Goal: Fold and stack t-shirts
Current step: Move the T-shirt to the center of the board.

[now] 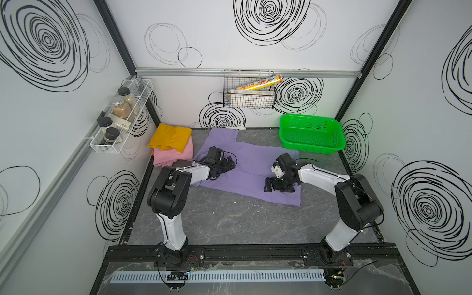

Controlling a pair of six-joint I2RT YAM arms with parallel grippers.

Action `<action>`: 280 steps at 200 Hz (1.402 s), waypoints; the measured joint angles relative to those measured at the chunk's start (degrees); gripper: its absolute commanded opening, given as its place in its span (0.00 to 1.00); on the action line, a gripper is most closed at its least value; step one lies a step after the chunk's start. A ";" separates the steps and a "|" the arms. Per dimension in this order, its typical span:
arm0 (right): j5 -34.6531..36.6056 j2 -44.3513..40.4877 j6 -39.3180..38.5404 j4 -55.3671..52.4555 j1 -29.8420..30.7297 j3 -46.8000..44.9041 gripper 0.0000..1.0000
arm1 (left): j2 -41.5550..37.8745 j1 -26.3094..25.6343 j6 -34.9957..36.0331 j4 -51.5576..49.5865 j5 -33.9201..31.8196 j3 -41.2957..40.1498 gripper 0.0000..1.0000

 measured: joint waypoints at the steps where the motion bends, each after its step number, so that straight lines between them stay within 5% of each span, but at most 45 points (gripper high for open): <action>1: -0.04 0.00 0.02 -0.02 0.02 -0.07 1.00 | -0.09 -0.02 0.00 0.02 0.00 -0.13 0.99; 82: -2.27 -3.34 3.08 -1.36 4.74 -4.17 1.00 | -13.77 -6.80 -4.55 -3.96 -0.13 -13.31 0.99; 155: -2.97 -15.96 7.08 -10.16 8.87 -10.29 1.00 | -31.17 -7.45 -7.85 -21.57 -1.49 -20.22 0.99; 243: -1.62 -23.32 7.74 -14.82 8.96 -10.14 1.00 | -42.32 -7.19 -9.42 -31.19 -3.17 -21.59 0.99; 280: -0.42 -26.62 8.48 -13.16 8.98 0.22 1.00 | -41.18 -6.60 -8.87 -35.50 -4.55 -11.76 0.99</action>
